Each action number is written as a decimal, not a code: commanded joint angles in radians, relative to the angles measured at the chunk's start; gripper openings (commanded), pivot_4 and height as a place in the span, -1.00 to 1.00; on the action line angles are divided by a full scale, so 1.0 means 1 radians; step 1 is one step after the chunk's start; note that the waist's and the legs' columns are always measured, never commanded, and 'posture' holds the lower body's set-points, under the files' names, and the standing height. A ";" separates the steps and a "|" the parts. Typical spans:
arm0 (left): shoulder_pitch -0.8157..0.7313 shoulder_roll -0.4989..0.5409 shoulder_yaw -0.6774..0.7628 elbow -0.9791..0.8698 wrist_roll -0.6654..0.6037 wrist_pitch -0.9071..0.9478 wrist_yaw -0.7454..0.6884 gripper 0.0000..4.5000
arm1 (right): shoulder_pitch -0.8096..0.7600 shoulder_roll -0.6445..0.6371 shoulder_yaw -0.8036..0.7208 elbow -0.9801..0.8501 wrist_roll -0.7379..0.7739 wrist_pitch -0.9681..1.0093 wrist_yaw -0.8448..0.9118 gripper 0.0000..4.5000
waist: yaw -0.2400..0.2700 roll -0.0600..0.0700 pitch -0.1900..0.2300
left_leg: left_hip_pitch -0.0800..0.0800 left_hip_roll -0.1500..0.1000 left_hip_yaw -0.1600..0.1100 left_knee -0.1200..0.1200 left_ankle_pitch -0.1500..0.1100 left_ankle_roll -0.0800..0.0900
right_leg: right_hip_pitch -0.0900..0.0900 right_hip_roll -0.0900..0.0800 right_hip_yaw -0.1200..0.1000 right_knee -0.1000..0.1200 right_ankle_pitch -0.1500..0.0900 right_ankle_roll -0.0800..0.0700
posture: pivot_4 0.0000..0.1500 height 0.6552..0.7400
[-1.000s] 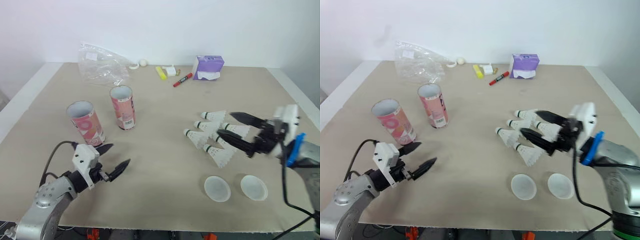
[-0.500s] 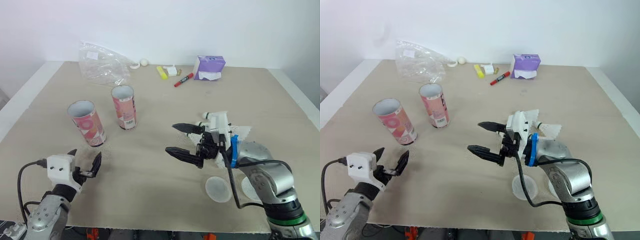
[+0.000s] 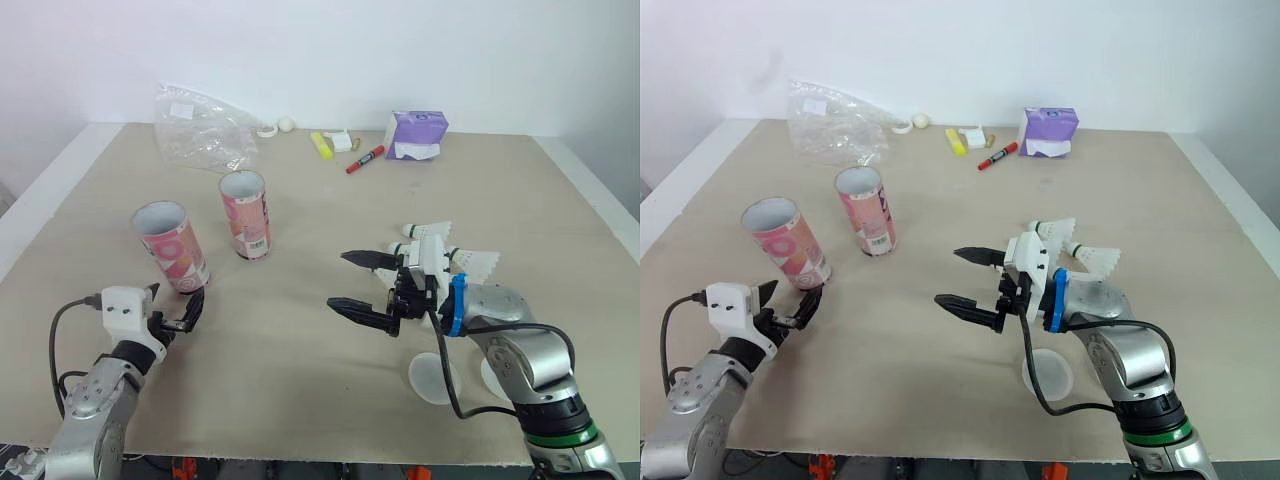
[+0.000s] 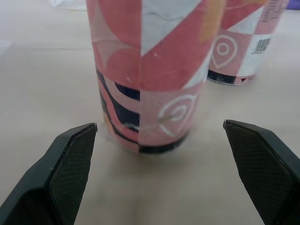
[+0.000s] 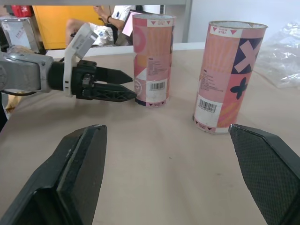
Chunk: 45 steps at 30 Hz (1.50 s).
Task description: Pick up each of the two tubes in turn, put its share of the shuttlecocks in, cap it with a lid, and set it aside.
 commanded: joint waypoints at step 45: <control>-0.371 0.089 -0.041 0.568 0.096 -0.336 -0.179 1.00 | -0.007 -0.005 -0.026 -0.055 -0.005 0.007 -0.047 0.98 | 0.000 0.000 0.000 | 0.000 0.000 0.000 0.000 0.000 0.000 | 0.000 -0.003 -0.001 0.000 0.003 0.003 | 1.00 1.00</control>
